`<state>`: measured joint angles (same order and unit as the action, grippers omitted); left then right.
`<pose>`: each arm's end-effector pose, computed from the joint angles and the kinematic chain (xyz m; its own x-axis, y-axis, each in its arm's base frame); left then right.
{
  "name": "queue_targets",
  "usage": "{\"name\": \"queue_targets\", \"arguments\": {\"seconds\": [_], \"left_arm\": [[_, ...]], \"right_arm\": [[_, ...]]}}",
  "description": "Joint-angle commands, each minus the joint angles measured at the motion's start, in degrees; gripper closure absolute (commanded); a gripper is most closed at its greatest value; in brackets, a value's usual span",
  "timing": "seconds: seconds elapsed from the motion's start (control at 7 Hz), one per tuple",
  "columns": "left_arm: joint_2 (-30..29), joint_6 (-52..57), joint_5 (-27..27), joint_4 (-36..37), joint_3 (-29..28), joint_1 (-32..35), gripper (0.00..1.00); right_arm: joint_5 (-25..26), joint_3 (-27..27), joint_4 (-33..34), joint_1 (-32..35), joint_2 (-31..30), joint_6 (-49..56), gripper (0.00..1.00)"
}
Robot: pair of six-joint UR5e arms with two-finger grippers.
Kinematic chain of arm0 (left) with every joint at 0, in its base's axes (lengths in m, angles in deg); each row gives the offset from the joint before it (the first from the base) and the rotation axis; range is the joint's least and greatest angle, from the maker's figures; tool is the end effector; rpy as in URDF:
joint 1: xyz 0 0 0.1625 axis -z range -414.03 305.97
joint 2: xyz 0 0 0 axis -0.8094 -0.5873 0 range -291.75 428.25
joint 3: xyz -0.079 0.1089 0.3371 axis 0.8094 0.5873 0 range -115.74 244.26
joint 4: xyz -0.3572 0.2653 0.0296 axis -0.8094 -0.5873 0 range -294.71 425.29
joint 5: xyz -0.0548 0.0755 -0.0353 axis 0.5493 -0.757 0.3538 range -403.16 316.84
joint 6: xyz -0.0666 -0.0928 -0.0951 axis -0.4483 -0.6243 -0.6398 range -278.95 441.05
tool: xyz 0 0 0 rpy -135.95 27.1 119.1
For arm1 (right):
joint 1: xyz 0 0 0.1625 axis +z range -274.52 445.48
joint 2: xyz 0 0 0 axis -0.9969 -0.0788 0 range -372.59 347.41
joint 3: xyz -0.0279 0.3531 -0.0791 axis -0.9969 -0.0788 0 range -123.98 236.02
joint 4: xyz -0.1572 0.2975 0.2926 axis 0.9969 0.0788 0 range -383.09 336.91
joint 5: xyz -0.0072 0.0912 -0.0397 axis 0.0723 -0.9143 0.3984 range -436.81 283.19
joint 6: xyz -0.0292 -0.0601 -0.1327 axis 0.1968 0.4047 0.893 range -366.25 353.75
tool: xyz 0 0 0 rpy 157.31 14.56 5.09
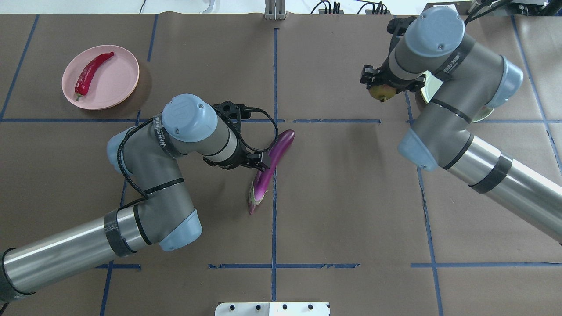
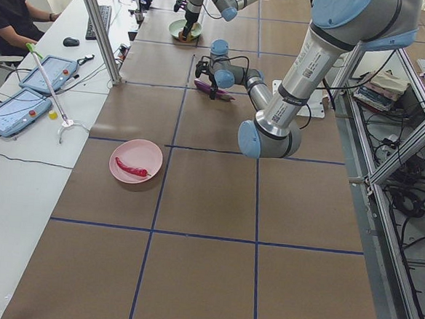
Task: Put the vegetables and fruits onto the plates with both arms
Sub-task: 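Carry the pomegranate to the green plate while the left gripper grasps the eggplant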
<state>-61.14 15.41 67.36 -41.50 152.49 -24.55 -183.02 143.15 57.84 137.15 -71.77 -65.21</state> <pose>0.6030 -0.4342 0.1832 0.5492 0.1331 -0.8250 -0.0150 0.9886 0.1495 -0.3791 -0.6276 0.3287 0.7590 0.1615 0.6308 -0.3007 0.9462 0.1195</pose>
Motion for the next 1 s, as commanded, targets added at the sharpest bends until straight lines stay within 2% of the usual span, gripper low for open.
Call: {"name": "queue_targets", "arguments": {"seconds": [0.0, 0.29, 0.43, 0.57, 0.71, 0.86], "left_arm": [[-1.0, 0.3, -4.9, 1.2, -0.5, -3.7, 0.00], [-1.7, 0.4, -6.2, 3.2, -0.9, -4.4, 0.00], [-3.0, 1.6, -6.4, 6.6, -0.9, -4.6, 0.00], [-2.8, 2.4, -8.0, 6.8, -0.9, -5.5, 0.00], [-3.7, 2.4, -8.5, 6.8, -1.2, -5.9, 0.10], [-3.8, 2.4, -8.6, 6.8, -1.6, -6.0, 0.57]], "right_arm": [[-0.4, -8.4, -0.3, 5.8, -0.1, 11.1, 1.00], [0.0, -14.2, -0.5, 8.3, -0.1, 14.9, 0.99], [0.0, -14.7, -0.5, 8.5, -0.9, 14.9, 0.93], [0.0, -15.0, -0.5, 8.4, -1.4, 15.0, 0.29], [0.0, -14.7, -1.1, 8.4, -1.5, 15.1, 0.00], [0.0, -14.7, -1.6, 8.4, -1.4, 15.2, 0.00]]}}
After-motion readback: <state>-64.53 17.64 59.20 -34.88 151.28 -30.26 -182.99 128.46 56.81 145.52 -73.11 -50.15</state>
